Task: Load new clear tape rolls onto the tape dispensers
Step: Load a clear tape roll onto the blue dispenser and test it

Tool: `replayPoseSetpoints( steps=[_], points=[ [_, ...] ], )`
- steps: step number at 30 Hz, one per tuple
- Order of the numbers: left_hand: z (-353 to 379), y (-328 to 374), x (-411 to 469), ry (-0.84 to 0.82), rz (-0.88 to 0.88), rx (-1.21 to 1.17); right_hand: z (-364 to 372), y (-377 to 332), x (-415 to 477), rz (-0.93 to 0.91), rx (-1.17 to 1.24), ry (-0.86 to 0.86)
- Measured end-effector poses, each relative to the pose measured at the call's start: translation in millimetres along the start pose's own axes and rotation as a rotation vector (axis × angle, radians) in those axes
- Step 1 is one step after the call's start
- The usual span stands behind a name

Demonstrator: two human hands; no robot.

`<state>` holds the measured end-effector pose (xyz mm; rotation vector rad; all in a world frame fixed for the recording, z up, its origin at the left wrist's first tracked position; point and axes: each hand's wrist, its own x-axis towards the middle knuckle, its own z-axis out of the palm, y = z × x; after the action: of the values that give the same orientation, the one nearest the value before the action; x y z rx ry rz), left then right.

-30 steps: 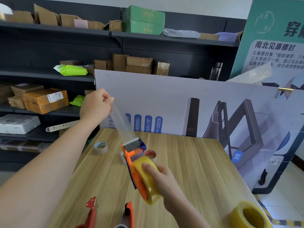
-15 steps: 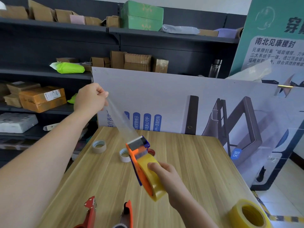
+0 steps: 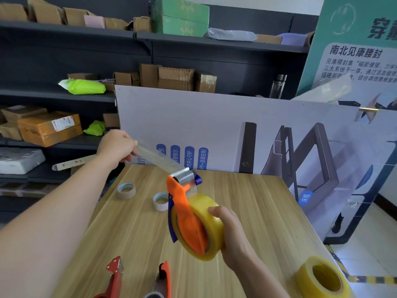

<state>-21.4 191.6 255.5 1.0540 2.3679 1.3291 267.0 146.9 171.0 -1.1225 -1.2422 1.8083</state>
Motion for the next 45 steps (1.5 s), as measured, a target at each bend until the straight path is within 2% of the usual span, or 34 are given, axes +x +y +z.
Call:
replayPoseSetpoints(
  steps=[4,10,15,25,31,36,42,45],
  points=[
    [19.0,-21.7,-12.8,-0.14,-0.118,-0.074,-5.8,4.0,11.5,0.005,0.142,0.048],
    [66.2,-54.9,-55.6,-0.415,-0.248,-0.381,-13.9,-8.9,17.3,-0.029,0.279,0.037],
    [102.7,-66.6,-103.7,-0.593,-0.434,-0.661,-17.0,-17.3,22.8,-0.03,0.322,0.082],
    [131.7,-62.0,-160.2,-0.702,-0.626,-0.991,-13.9,-20.5,22.8,-0.01,0.266,0.165],
    [134.9,-69.9,-174.9,-0.746,-0.67,-0.998,-7.4,-22.5,21.3,-0.03,0.201,0.227],
    [136.0,-74.8,-181.2,-0.69,-0.597,-0.917,-5.3,-15.4,22.3,0.002,0.181,0.29],
    [133.1,-81.2,-197.1,-0.693,-0.816,-1.064,2.8,-6.0,16.0,0.005,0.183,0.327],
    [133.1,-86.0,-204.0,-0.688,-0.865,-1.049,4.2,-0.7,8.6,0.003,0.143,0.353]
  ],
)
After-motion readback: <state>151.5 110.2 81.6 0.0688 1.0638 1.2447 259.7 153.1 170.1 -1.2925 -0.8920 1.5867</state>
